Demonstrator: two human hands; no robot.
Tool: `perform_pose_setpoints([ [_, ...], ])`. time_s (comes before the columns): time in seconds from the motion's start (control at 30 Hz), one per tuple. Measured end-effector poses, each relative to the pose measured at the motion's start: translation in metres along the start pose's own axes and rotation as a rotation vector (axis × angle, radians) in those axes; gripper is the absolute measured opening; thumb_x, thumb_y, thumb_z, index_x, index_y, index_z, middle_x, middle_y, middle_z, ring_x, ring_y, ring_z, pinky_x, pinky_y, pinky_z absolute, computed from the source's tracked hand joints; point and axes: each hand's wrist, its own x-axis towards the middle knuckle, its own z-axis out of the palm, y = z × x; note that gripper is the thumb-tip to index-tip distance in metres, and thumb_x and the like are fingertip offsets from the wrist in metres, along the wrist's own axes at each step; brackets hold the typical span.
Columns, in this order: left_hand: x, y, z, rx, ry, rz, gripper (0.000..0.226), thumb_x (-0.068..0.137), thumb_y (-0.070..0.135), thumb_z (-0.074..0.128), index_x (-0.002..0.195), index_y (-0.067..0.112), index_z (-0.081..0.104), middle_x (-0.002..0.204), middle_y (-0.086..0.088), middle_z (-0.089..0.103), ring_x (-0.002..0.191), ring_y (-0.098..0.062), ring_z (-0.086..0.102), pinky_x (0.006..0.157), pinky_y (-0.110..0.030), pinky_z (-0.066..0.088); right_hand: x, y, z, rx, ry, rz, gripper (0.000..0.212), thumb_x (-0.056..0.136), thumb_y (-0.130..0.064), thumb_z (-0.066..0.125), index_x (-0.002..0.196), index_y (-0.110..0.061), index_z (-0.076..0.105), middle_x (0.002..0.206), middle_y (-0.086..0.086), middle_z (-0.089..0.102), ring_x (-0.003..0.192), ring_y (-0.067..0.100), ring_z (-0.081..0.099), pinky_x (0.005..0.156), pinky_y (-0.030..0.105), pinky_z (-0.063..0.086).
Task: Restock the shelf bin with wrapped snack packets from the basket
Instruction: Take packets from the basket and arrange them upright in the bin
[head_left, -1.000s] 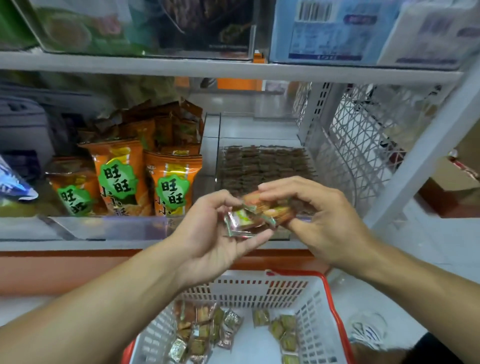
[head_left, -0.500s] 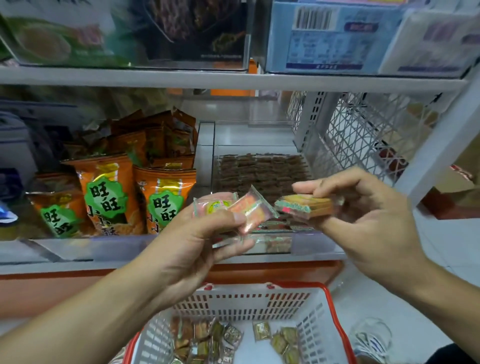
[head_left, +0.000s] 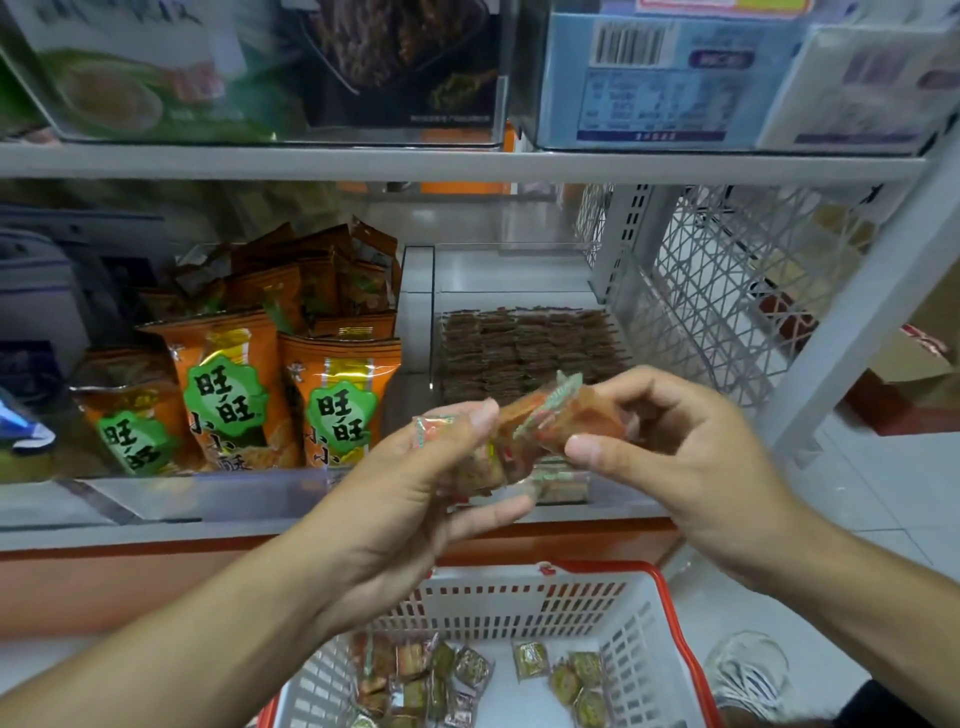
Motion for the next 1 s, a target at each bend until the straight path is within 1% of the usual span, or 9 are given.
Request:
perform_pose_setpoints([
  [0.1, -0.003, 0.002, 0.001, -0.055, -0.021, -0.101, 0.056, 0.059, 0.039, 0.084, 0.102, 0.003, 0.079, 0.111, -0.021, 0.076, 0.092, -0.026, 0.078, 0.061, -0.030, 0.063, -0.002, -0.003, -0.003, -0.399, -0.010, -0.420, 0.018, 0.077, -0.020, 0.084, 0.092, -0.024, 0.074, 0.110, -0.010, 0.074, 0.105, 0.014, 0.071, 0.088, 0.031, 0.056],
  [0.17, -0.004, 0.001, 0.001, -0.046, -0.053, -0.115, 0.052, 0.060, 0.031, 0.085, 0.106, 0.007, 0.080, 0.112, -0.019, 0.076, 0.091, -0.027, 0.078, 0.058, -0.030, 0.063, -0.005, -0.001, -0.002, -0.504, -0.067, -0.550, 0.017, 0.079, -0.011, 0.083, 0.093, -0.016, 0.075, 0.114, -0.007, 0.073, 0.109, 0.016, 0.069, 0.090, 0.033, 0.054],
  [0.33, -0.004, 0.001, -0.002, -0.021, -0.025, 0.018, 0.059, 0.054, 0.020, 0.085, 0.111, 0.011, 0.072, 0.106, -0.018, 0.078, 0.084, -0.028, 0.078, 0.052, -0.034, 0.063, -0.010, -0.002, 0.000, -0.389, -0.136, -0.390, 0.031, 0.073, -0.001, 0.082, 0.092, -0.024, 0.073, 0.119, -0.006, 0.074, 0.121, 0.019, 0.065, 0.100, 0.041, 0.052],
  [0.4, -0.004, 0.002, -0.004, -0.034, -0.016, 0.049, 0.061, 0.051, 0.017, 0.085, 0.110, 0.013, 0.071, 0.101, -0.017, 0.079, 0.077, -0.026, 0.078, 0.049, -0.031, 0.061, -0.010, -0.006, -0.003, -0.281, -0.138, -0.318, 0.027, 0.073, -0.008, 0.086, 0.090, -0.026, 0.074, 0.116, -0.002, 0.075, 0.121, 0.023, 0.065, 0.101, 0.043, 0.051],
  [0.5, -0.003, 0.003, -0.005, -0.047, -0.011, 0.089, 0.067, 0.050, 0.013, 0.085, 0.115, 0.012, 0.069, 0.099, -0.019, 0.078, 0.072, -0.027, 0.078, 0.050, -0.028, 0.060, -0.014, -0.017, 0.000, 0.032, -0.035, -0.221, 0.022, 0.077, -0.027, 0.084, 0.097, -0.025, 0.074, 0.110, 0.006, 0.076, 0.109, 0.026, 0.071, 0.093, 0.034, 0.057],
  [0.63, -0.003, -0.001, -0.005, -0.016, -0.005, 0.114, 0.059, 0.054, 0.007, 0.087, 0.111, 0.011, 0.072, 0.100, -0.022, 0.078, 0.073, -0.032, 0.077, 0.052, -0.030, 0.061, -0.014, -0.010, 0.008, -0.059, 0.166, -0.222, 0.021, 0.080, -0.008, 0.079, 0.098, -0.018, 0.079, 0.119, 0.004, 0.073, 0.111, 0.021, 0.070, 0.092, 0.028, 0.057],
  [0.77, -0.003, -0.004, -0.004, 0.020, -0.029, 0.113, 0.043, 0.055, 0.007, 0.091, 0.096, 0.015, 0.079, 0.101, -0.019, 0.078, 0.077, -0.029, 0.078, 0.053, -0.030, 0.061, -0.011, 0.002, 0.011, -0.061, 0.019, -0.034, 0.035, 0.087, 0.008, 0.067, 0.103, -0.019, 0.080, 0.127, -0.003, 0.071, 0.121, 0.013, 0.065, 0.101, 0.029, 0.052],
  [0.9, -0.003, -0.001, -0.006, 0.057, -0.004, 0.135, 0.055, 0.055, 0.009, 0.087, 0.109, 0.014, 0.074, 0.108, -0.018, 0.077, 0.085, -0.033, 0.078, 0.055, -0.032, 0.062, -0.009, 0.003, 0.009, 0.095, -0.092, 0.128, 0.030, 0.094, -0.013, 0.056, 0.111, -0.022, 0.079, 0.132, -0.005, 0.068, 0.130, 0.013, 0.057, 0.107, 0.037, 0.048],
  [1.0, -0.004, 0.002, -0.008, 0.108, -0.050, 0.160, 0.051, 0.057, 0.001, 0.093, 0.102, 0.019, 0.077, 0.116, -0.021, 0.074, 0.090, -0.039, 0.076, 0.062, -0.036, 0.063, -0.010, 0.004, 0.010, 0.031, -0.041, 0.099, 0.021, 0.090, -0.026, 0.069, 0.108, -0.023, 0.079, 0.117, -0.004, 0.075, 0.116, 0.009, 0.066, 0.098, 0.025, 0.052],
])
